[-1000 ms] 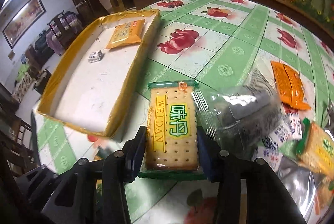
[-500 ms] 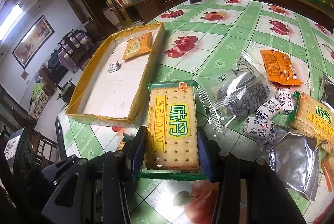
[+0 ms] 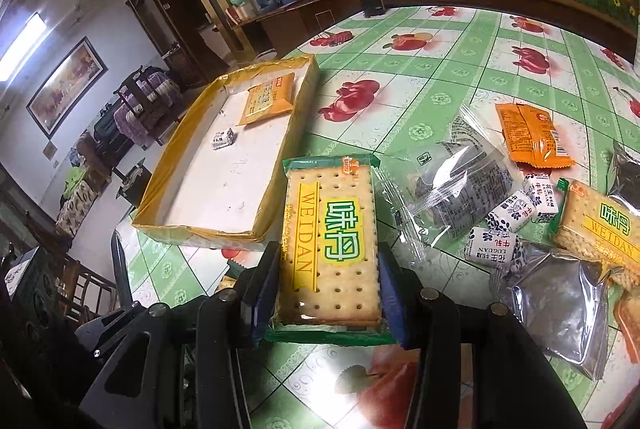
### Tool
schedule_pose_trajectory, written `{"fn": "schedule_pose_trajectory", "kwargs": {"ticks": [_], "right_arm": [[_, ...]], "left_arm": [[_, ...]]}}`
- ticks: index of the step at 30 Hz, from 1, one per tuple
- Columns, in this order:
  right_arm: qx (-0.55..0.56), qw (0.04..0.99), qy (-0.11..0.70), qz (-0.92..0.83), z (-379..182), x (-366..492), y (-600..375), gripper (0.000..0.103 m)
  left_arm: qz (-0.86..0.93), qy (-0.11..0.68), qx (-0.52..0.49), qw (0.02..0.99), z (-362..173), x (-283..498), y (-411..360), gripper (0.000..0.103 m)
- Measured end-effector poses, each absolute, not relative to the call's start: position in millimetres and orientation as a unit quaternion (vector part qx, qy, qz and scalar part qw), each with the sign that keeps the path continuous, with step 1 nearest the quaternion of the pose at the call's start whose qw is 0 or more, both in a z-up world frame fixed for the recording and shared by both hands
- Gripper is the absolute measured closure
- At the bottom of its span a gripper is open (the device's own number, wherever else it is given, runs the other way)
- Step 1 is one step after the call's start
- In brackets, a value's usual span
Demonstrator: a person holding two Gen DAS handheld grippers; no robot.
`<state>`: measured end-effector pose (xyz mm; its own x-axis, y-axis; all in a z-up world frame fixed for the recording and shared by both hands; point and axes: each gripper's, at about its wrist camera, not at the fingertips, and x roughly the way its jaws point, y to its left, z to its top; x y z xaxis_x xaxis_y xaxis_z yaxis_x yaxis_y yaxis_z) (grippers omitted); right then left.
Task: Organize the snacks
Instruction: 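Carry the green pack in left tool and WEIDAN pack in right tool to tray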
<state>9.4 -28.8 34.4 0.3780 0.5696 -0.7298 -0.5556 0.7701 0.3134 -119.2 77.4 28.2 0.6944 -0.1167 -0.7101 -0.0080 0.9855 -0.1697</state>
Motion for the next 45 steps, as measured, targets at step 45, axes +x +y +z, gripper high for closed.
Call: {"fn": "schedule_pose_trajectory", "kwargs": {"ticks": [45], "right_arm": [[0.038,0.819,0.417,0.393,44,4,62,0.056]], "left_arm": [[0.115,0.306,-0.137,0.935,63,-87,205,0.06]]}}
